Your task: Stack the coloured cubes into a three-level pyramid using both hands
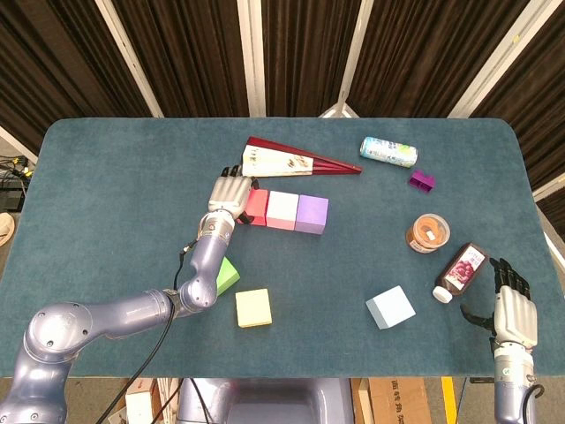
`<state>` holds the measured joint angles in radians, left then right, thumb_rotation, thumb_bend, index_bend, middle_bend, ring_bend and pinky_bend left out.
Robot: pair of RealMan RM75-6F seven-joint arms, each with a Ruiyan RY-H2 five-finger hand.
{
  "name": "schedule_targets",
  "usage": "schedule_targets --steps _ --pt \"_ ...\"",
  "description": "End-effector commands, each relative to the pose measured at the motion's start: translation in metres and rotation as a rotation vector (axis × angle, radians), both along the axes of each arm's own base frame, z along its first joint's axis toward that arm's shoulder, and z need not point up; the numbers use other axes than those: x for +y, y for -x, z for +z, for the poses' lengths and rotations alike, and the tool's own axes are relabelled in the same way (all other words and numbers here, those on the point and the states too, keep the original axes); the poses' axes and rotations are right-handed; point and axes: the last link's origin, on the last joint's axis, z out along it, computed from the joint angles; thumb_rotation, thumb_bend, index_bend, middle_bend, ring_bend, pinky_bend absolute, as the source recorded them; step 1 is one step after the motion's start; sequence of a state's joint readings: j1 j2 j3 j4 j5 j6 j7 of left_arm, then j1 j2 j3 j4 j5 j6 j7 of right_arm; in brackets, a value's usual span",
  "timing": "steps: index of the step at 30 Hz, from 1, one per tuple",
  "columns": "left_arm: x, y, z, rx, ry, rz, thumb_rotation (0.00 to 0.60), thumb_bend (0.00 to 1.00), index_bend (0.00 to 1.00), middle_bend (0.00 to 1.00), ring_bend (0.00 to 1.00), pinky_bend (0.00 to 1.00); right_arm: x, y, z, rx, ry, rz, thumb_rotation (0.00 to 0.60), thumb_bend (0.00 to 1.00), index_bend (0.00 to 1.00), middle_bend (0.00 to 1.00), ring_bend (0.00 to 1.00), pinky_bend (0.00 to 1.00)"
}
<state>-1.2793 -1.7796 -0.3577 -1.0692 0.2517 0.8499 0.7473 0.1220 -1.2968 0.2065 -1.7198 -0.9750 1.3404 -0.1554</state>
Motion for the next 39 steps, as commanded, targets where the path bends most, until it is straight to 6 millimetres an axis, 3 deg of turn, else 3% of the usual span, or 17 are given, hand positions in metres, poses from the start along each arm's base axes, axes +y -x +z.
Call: schedule_targets --steps 1,39 --pt "0.0000 -0.0005 -0.0001 0.000 -0.002 0.000 0.600 0.34 0.35 0.32 0.00 0.01 -0.0003 -0.0001 0.0003 0.000 0.000 0.000 0.600 0.27 0.10 0.03 0.00 0.00" --pt "0.0004 -0.0057 -0.0084 0.001 0.002 0.002 0.600 0.32 0.32 0.28 0.00 0.00 -0.0002 0.0011 0.0028 -0.005 0.003 -0.006 0.600 0.27 0.10 0.03 0.00 0.00"
